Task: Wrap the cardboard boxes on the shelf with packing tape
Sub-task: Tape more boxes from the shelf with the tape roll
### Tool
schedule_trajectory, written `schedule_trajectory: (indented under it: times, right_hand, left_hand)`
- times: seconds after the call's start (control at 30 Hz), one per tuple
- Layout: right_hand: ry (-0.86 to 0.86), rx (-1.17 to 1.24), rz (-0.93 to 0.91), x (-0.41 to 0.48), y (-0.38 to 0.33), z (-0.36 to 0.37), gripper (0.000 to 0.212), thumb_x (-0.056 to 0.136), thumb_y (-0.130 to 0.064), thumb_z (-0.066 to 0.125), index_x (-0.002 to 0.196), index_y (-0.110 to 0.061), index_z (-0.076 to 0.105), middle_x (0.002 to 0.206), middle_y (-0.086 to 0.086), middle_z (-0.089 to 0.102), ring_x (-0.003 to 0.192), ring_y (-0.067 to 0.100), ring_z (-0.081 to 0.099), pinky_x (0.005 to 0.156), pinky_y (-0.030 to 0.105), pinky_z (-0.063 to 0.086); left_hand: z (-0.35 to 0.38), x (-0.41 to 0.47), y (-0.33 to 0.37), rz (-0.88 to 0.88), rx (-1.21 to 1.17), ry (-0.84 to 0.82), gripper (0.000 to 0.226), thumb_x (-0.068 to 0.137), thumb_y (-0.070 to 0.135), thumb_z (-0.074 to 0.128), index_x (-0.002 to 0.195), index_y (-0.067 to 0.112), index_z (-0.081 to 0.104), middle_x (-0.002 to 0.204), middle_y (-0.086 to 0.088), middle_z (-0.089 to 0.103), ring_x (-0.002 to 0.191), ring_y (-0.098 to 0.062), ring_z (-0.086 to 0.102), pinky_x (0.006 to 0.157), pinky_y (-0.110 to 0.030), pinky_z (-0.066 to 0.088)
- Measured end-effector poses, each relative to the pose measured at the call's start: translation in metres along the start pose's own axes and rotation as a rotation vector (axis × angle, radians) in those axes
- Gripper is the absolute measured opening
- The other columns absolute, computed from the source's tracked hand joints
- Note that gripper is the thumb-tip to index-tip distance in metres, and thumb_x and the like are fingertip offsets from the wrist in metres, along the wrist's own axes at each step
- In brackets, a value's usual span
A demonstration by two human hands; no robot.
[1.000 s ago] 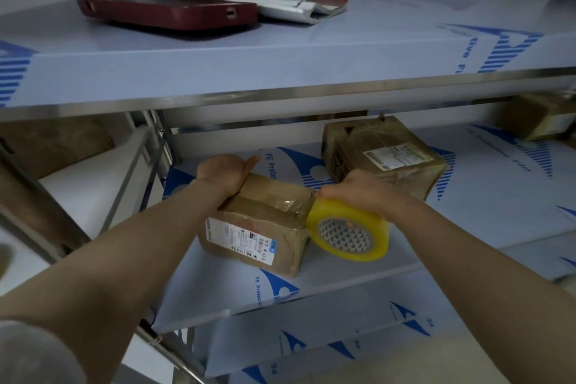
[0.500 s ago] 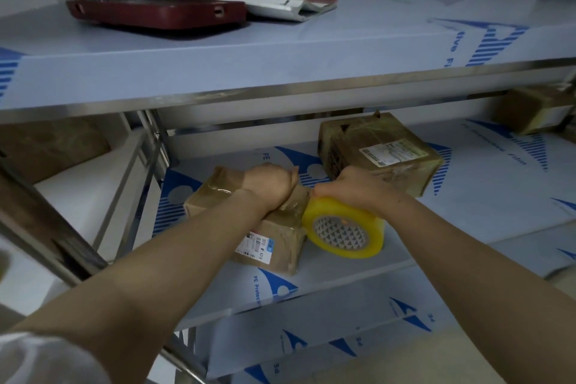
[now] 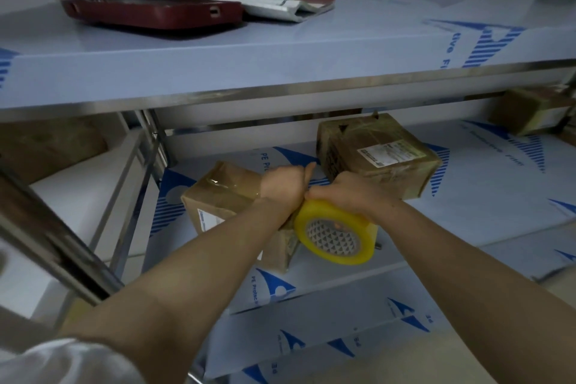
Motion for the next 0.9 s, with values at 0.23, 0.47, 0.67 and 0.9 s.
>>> schedule_trajectory:
  times: [0.23, 0.47, 0.67, 0.9]
  right_hand:
    - [-0.002, -0.064, 0.027, 0.005, 0.003, -0.001, 0.036, 0.082, -0.052, 0.061, 0.069, -0.019, 0.054, 0.069, 0.001, 0.050, 0.066, 0.014, 0.050, 0.053, 0.027, 0.033]
    - [-0.007, -0.037, 0.060, 0.007, 0.005, -0.001, 0.035, 0.082, -0.052, 0.061, 0.076, -0.017, 0.060, 0.073, 0.002, 0.055, 0.068, 0.014, 0.053, 0.054, 0.025, 0.037]
    - [0.004, -0.037, 0.072, 0.004, 0.003, 0.002, 0.037, 0.087, -0.052, 0.057, 0.068, -0.022, 0.051, 0.070, -0.002, 0.050, 0.064, 0.009, 0.047, 0.051, 0.025, 0.030]
    - [0.003, 0.051, 0.094, 0.006, 0.010, 0.005, 0.033, 0.082, -0.052, 0.061, 0.079, -0.019, 0.061, 0.078, 0.003, 0.060, 0.070, 0.013, 0.054, 0.056, 0.025, 0.038]
  left_hand:
    - [-0.023, 0.000, -0.064, -0.153, 0.163, 0.030, 0.063, 0.101, 0.048, 0.013, 0.091, 0.014, 0.065, 0.096, -0.009, 0.064, 0.099, -0.026, 0.055, 0.096, -0.039, 0.033]
    - [-0.020, 0.001, -0.087, -0.247, 0.021, -0.039, 0.071, 0.100, 0.054, 0.008, 0.081, 0.014, 0.063, 0.089, -0.008, 0.061, 0.100, -0.024, 0.057, 0.096, -0.039, 0.037]
    - [-0.016, 0.003, -0.121, -0.480, -0.060, -0.059, 0.070, 0.099, 0.057, 0.012, 0.103, 0.008, 0.062, 0.106, -0.016, 0.063, 0.098, -0.030, 0.060, 0.079, -0.037, 0.044]
    - [-0.041, -0.011, -0.089, -0.150, -0.240, 0.079, 0.033, 0.099, 0.031, 0.038, 0.122, 0.017, 0.057, 0.130, -0.008, 0.053, 0.116, -0.026, 0.050, 0.090, -0.035, 0.042]
Point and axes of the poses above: each hand's wrist, its own x-axis towards the middle knuckle, its own z-axis out of the palm, y = z × x, the point moved 1 cm from there along x, towards the middle knuckle
